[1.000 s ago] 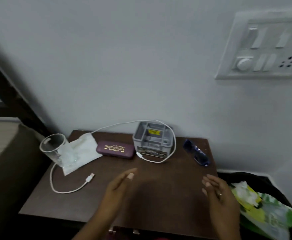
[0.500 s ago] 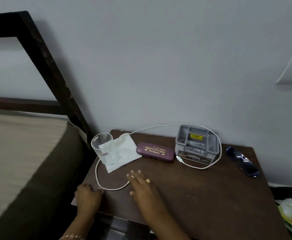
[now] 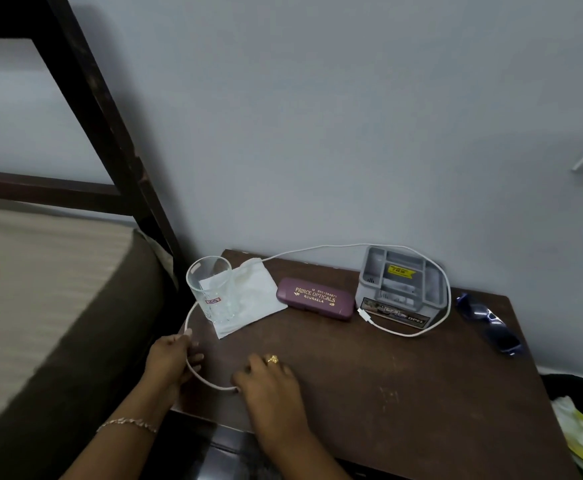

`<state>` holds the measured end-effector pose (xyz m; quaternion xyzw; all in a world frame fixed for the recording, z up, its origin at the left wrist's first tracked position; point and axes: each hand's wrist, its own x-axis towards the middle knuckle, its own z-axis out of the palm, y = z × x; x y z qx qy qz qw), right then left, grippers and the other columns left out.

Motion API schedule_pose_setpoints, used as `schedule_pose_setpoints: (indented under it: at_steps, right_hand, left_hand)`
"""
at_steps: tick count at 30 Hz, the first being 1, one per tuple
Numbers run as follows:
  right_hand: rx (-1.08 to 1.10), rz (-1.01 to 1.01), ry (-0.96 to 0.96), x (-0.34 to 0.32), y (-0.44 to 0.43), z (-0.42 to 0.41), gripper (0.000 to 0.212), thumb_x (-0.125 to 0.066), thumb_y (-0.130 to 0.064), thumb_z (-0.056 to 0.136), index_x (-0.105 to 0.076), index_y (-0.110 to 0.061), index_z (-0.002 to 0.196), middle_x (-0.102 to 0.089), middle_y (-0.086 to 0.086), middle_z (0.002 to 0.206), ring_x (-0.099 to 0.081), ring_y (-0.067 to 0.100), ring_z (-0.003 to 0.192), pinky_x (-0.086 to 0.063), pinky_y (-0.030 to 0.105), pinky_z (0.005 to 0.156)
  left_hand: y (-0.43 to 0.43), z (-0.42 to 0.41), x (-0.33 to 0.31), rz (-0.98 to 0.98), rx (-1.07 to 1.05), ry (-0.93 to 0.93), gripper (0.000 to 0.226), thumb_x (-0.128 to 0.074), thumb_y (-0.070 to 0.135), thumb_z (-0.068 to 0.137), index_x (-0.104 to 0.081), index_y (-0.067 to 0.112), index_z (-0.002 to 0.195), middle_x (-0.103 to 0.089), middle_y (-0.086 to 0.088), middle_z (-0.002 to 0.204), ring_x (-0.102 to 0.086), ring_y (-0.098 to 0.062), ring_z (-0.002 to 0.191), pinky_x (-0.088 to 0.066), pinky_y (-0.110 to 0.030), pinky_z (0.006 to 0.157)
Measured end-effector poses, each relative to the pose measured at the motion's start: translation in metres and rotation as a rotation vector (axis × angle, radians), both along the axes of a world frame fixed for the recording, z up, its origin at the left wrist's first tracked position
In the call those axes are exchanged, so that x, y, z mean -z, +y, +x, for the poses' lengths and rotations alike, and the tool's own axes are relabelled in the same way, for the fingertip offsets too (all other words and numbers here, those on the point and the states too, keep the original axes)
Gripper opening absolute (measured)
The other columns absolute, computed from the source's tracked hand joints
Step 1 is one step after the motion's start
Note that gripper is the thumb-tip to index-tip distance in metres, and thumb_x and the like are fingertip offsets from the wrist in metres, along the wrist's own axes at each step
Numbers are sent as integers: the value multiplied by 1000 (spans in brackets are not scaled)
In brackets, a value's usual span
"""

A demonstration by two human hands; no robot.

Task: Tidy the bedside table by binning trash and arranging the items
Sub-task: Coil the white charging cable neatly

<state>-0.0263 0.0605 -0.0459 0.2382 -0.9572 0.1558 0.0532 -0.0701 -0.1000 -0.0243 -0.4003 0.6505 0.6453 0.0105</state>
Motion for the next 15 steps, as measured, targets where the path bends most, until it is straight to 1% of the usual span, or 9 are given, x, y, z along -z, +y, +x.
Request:
schedule_pose_setpoints:
  at_steps: [2, 3, 5, 6, 8, 11, 13, 14, 15]
  right_hand:
    - [5, -19, -31, -3, -6, 0, 16, -71, -35, 59, -59, -30, 68, -57, -11, 74, -59, 9, 68, -46, 20, 55]
    - [9, -48, -31, -5, -9, 1, 22, -73, -37, 59, -60, -32, 75, -60, -13, 79, -62, 8, 72, -48, 20, 57]
    - [2, -102, -42, -14, -12, 4, 41, -74, -41, 60, -57, -38, 97, -65, -17, 100, -65, 6, 93, -52, 19, 68]
    - [-6, -123, -53, -20, -13, 6, 51, -75, -42, 60, -55, -39, 107, -64, -18, 111, -63, 6, 104, -53, 20, 75]
    - [-3, -151, -35, -28, -13, 9, 62, -75, -42, 61, -50, -39, 117, -59, -19, 124, -57, 6, 117, -53, 22, 83]
    - [59, -257, -52, -41, -5, 15, 64, -72, -42, 63, -47, -40, 122, -55, -22, 129, -53, 4, 121, -52, 18, 80]
    - [111, -336, -79, -45, 6, 21, 57, -62, -42, 70, -46, -40, 124, -53, -23, 131, -51, 3, 123, -50, 15, 80]
    - [136, -369, -102, -47, 13, 24, 52, -56, -41, 76, -45, -40, 126, -50, -23, 134, -48, 2, 126, -46, 13, 84]
    - [160, -420, -108, -49, 22, 27, 49, -50, -38, 82, -42, -40, 130, -46, -25, 138, -41, 1, 131, -38, 10, 93]
  left_hand:
    - [-3, -3, -13, 30, -13, 69, 12, -47, 16, 96, -53, 9, 89, -51, -4, 73, -59, -12, 42, -49, -18, 38]
    - [-4, -4, -22, 43, -6, 99, 10, -47, 15, 96, -54, 8, 98, -51, -4, 75, -60, -9, 37, -50, -18, 37]
    - [-10, -7, -35, 55, 28, 146, 15, -45, 14, 97, -53, 8, 107, -53, -5, 78, -62, -7, 38, -52, -21, 39]
    - [-13, -9, -44, 47, 41, 172, 16, -44, 15, 98, -52, 8, 110, -54, -6, 79, -63, -7, 40, -53, -21, 39]
    - [-16, -13, -61, 20, 43, 231, 17, -42, 16, 98, -51, 10, 112, -56, -6, 82, -64, -6, 42, -53, -19, 40]
    - [-18, -22, -91, -15, 30, 350, 20, -41, 19, 99, -51, 12, 115, -56, -3, 81, -64, -4, 44, -53, -18, 43]
    - [-16, -26, -113, -18, 39, 427, 20, -40, 19, 99, -53, 12, 113, -56, -2, 80, -64, -3, 47, -54, -17, 46]
    - [-13, -27, -124, -18, 53, 463, 21, -41, 20, 99, -54, 12, 112, -57, -2, 81, -65, -3, 49, -55, -17, 48]
    - [-7, -26, -133, -23, 68, 496, 21, -41, 20, 99, -56, 13, 111, -58, -2, 82, -66, -3, 53, -56, -18, 50]
